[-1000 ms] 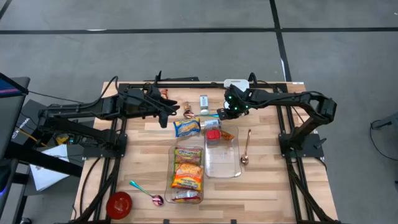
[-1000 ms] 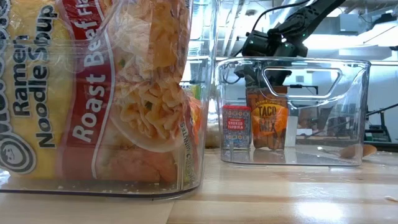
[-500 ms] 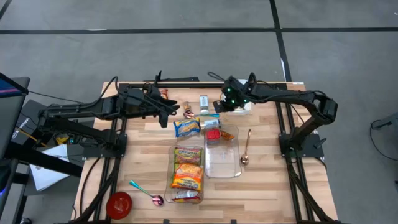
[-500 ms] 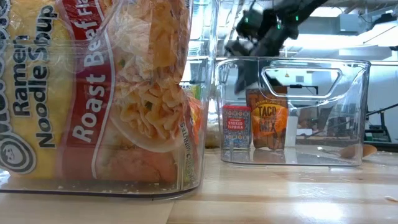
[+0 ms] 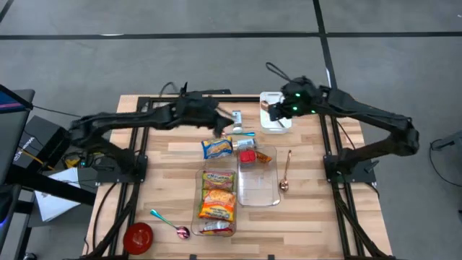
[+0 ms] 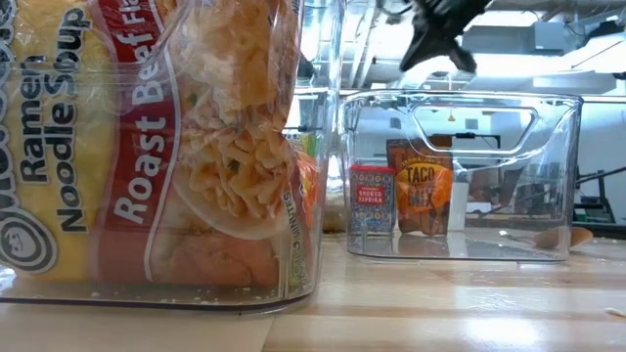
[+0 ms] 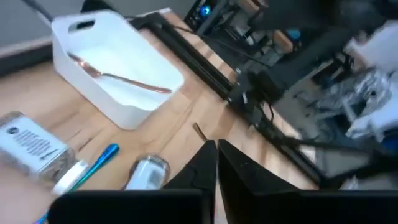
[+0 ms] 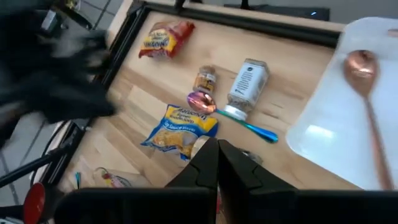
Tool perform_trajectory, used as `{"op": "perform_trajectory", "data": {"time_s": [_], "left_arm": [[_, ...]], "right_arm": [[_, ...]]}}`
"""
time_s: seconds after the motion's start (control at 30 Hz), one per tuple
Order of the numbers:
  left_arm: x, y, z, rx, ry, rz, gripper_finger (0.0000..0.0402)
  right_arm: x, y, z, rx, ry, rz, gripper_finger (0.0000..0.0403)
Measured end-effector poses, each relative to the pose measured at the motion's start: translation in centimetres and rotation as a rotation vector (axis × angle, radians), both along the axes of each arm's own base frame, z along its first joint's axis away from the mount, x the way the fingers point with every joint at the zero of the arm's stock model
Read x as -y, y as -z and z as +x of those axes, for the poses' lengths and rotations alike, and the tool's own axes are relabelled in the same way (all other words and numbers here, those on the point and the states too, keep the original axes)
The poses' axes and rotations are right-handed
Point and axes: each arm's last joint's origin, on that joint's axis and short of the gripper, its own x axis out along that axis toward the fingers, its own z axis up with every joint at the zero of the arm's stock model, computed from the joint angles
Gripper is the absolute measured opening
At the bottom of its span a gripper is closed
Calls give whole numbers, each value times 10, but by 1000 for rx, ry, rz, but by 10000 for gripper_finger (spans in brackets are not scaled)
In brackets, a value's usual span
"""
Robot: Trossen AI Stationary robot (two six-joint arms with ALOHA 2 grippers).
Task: Pick & Place Food Item
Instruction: Put the gold seasoning bottle into the right transparent bin
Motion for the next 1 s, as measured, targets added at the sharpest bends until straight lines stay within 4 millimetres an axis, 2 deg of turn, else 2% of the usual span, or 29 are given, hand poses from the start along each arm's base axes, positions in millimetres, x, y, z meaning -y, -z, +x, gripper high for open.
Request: {"op": "perform_trajectory", "data": {"time_s": [0.13, 0.27, 0.5, 0.77, 1.0], "left_arm": [[-26, 39, 26, -59, 23, -135, 1], [-33, 70, 35, -140, 52, -239, 1], [-17, 89, 31, -292, 112, -282, 0], [-14, 107, 23, -292, 100, -295, 0], [-14, 119, 25, -290, 94, -290, 0]], "right_arm": [[-13, -12, -21, 8, 28, -25, 0], [-23, -19, -37, 9, 63, -36, 0], [-33, -23, -50, 1, 84, -45, 0], [-32, -23, -50, -10, 80, -44, 0], [-33, -23, -50, -8, 76, -42, 0]]}}
